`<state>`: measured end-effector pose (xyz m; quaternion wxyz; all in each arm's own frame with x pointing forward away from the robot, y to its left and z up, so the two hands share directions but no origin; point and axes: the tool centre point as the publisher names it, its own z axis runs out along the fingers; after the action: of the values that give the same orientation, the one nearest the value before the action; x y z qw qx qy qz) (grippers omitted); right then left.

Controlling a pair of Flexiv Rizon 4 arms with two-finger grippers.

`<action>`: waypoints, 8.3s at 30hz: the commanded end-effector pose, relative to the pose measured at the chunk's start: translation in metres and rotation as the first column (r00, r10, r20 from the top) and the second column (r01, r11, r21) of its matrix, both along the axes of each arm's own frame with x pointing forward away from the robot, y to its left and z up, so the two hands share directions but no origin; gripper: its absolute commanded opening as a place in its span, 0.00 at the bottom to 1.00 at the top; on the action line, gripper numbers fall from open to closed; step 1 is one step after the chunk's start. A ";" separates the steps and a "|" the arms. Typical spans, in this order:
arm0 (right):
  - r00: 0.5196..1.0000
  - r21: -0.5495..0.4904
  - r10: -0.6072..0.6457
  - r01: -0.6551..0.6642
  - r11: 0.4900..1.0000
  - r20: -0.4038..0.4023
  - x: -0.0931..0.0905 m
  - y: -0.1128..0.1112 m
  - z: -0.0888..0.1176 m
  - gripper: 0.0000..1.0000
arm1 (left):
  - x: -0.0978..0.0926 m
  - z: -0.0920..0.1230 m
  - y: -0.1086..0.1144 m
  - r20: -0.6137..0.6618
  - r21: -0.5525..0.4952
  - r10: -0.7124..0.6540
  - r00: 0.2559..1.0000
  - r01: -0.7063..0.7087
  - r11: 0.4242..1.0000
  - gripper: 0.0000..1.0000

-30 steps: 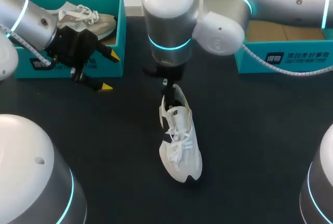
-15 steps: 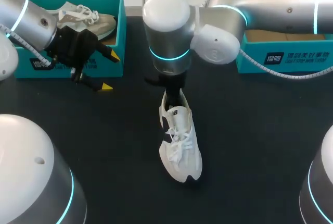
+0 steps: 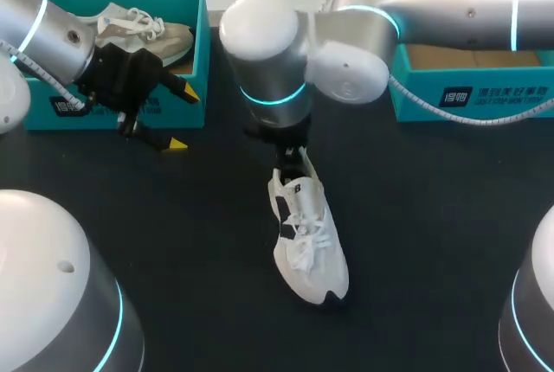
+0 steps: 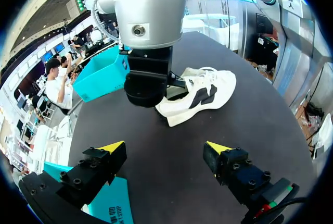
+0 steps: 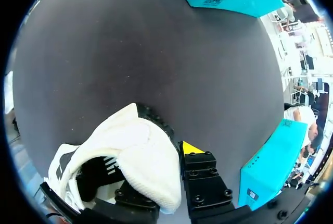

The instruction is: Take the shoe out of the shoebox, open the shoe tongue, remove and reinsert the insole, then place the shoe into the shoebox

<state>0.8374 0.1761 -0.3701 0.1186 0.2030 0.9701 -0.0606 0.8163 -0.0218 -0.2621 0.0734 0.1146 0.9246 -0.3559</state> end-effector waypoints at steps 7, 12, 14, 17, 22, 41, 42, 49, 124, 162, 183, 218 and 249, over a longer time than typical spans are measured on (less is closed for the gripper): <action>1.000 0.022 -0.012 0.012 1.000 0.012 0.011 -0.035 0.137 0.00 | -0.001 0.000 0.000 0.001 0.002 0.000 1.000 0.000 1.000 1.00; 0.999 0.046 0.029 -0.030 0.998 0.034 0.019 -0.043 0.197 0.00 | -0.001 0.000 0.000 0.001 0.002 0.000 1.000 0.000 1.000 1.00; 0.998 0.041 0.056 -0.057 0.998 0.038 0.022 -0.044 0.214 0.00 | -0.001 0.000 0.000 0.001 0.002 0.000 1.000 0.000 1.000 1.00; 0.995 0.039 0.086 -0.088 0.995 0.044 0.027 -0.047 0.235 0.00 | -0.001 0.000 0.000 0.001 0.002 0.000 1.000 0.000 1.000 1.00; 0.993 0.013 0.096 -0.097 0.995 0.072 0.033 -0.059 0.260 0.00 | -0.001 0.000 0.000 0.001 0.002 0.000 1.000 0.000 1.000 1.00; 0.993 0.005 0.045 -0.046 0.999 0.112 0.035 -0.063 0.265 0.00 | -0.001 0.000 0.000 0.001 0.002 0.000 1.000 0.000 1.000 1.00; 0.993 0.003 0.049 -0.049 0.999 0.106 0.039 -0.069 0.266 0.00 | -0.001 0.000 0.000 0.001 0.002 0.000 1.000 0.000 1.000 1.00; 0.992 0.000 0.083 -0.083 0.997 0.093 0.069 -0.119 0.267 0.00 | -0.001 0.000 0.000 0.001 0.002 0.000 1.000 0.000 1.000 1.00; 0.751 0.025 -0.646 0.650 0.760 0.137 0.229 -0.534 0.200 0.00 | -0.001 0.000 0.000 0.001 0.002 0.000 1.000 0.000 1.000 1.00; -0.238 0.309 -0.956 0.934 -0.178 0.171 0.207 -0.537 0.202 0.00 | -0.001 0.000 0.000 0.001 0.002 0.000 1.000 0.000 1.000 1.00; -0.180 0.253 -0.980 0.955 -0.152 0.089 0.208 -0.518 0.171 0.00 | -0.001 0.000 0.000 0.001 0.002 0.000 1.000 0.000 1.000 1.00; -0.188 0.231 -0.978 0.959 -0.163 0.092 0.212 -0.522 0.083 0.00 | -0.001 0.000 0.000 0.001 0.002 0.000 1.000 0.000 1.000 1.00; -0.262 0.183 -0.957 0.954 -0.237 0.125 0.179 -0.523 0.024 0.00 | -0.001 0.000 0.000 0.001 0.002 0.000 1.000 0.000 1.000 1.00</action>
<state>1.0142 -0.3473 -0.3414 0.1324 0.8933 0.4178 -0.0996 0.8164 -0.0218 -0.2620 0.0733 0.1146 0.9246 -0.3558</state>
